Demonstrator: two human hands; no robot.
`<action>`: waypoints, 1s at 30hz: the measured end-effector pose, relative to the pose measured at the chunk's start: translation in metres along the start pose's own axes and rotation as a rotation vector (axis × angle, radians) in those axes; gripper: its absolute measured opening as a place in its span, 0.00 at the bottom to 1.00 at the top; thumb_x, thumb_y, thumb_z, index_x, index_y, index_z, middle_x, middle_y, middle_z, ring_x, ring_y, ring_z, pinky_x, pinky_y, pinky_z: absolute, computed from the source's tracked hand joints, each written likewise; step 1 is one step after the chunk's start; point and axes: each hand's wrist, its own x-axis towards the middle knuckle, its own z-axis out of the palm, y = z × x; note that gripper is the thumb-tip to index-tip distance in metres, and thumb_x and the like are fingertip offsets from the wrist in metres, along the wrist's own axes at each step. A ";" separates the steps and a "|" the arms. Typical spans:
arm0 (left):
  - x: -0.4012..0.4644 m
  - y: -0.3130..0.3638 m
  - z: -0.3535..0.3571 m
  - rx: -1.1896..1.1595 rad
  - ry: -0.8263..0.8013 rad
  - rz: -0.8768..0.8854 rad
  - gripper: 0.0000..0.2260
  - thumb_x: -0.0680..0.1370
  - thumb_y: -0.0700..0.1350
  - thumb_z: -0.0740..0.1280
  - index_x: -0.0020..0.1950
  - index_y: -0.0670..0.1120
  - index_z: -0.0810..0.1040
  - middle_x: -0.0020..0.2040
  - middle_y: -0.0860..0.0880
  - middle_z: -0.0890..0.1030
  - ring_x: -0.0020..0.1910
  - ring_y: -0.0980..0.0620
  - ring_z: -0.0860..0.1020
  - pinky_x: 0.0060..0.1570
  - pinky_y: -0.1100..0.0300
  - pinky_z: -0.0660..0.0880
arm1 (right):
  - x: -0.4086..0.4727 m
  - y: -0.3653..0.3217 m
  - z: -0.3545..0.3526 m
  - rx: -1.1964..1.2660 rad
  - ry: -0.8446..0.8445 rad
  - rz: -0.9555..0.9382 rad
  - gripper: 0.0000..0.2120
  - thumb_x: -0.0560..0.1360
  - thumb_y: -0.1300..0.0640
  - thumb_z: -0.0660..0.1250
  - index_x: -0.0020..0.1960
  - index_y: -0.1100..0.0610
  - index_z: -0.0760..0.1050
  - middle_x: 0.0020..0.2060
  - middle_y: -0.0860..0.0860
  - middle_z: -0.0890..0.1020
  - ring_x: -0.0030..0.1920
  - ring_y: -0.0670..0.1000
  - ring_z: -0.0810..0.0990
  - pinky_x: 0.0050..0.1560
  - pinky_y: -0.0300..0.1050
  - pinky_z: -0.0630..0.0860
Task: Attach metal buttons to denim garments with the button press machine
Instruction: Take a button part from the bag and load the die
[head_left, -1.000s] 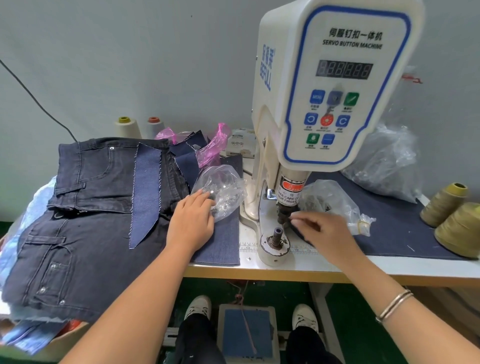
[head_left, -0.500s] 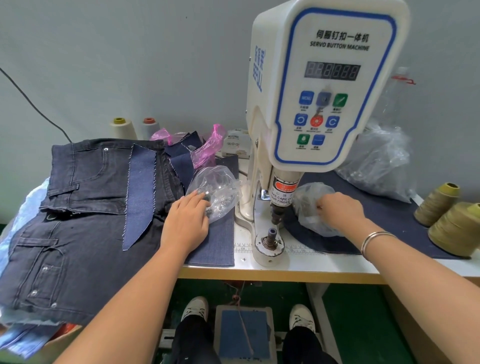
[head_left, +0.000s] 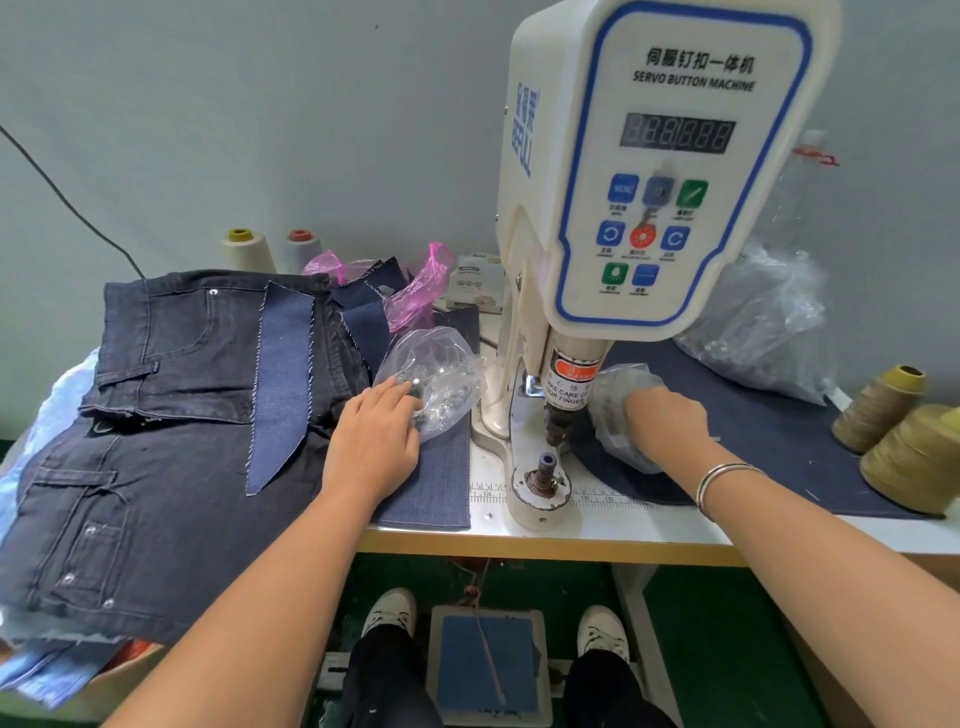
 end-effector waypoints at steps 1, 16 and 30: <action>-0.001 0.000 0.000 -0.003 0.000 -0.003 0.13 0.76 0.43 0.63 0.60 0.46 0.79 0.66 0.48 0.76 0.70 0.49 0.69 0.69 0.52 0.63 | -0.001 0.000 -0.001 -0.006 -0.017 0.007 0.18 0.77 0.54 0.65 0.65 0.55 0.72 0.64 0.51 0.75 0.65 0.55 0.73 0.62 0.46 0.69; -0.001 0.000 0.000 0.012 -0.004 -0.008 0.13 0.77 0.43 0.63 0.60 0.47 0.79 0.66 0.49 0.76 0.71 0.50 0.69 0.69 0.52 0.63 | -0.012 0.011 -0.004 0.006 0.027 -0.060 0.17 0.77 0.57 0.65 0.65 0.57 0.71 0.62 0.54 0.76 0.63 0.57 0.74 0.59 0.47 0.71; -0.001 0.001 -0.002 0.012 -0.007 -0.008 0.13 0.77 0.43 0.63 0.60 0.47 0.79 0.66 0.49 0.77 0.70 0.49 0.69 0.69 0.52 0.63 | -0.006 0.017 -0.005 0.288 -0.052 0.029 0.22 0.77 0.53 0.65 0.69 0.57 0.68 0.63 0.55 0.75 0.62 0.58 0.73 0.58 0.49 0.70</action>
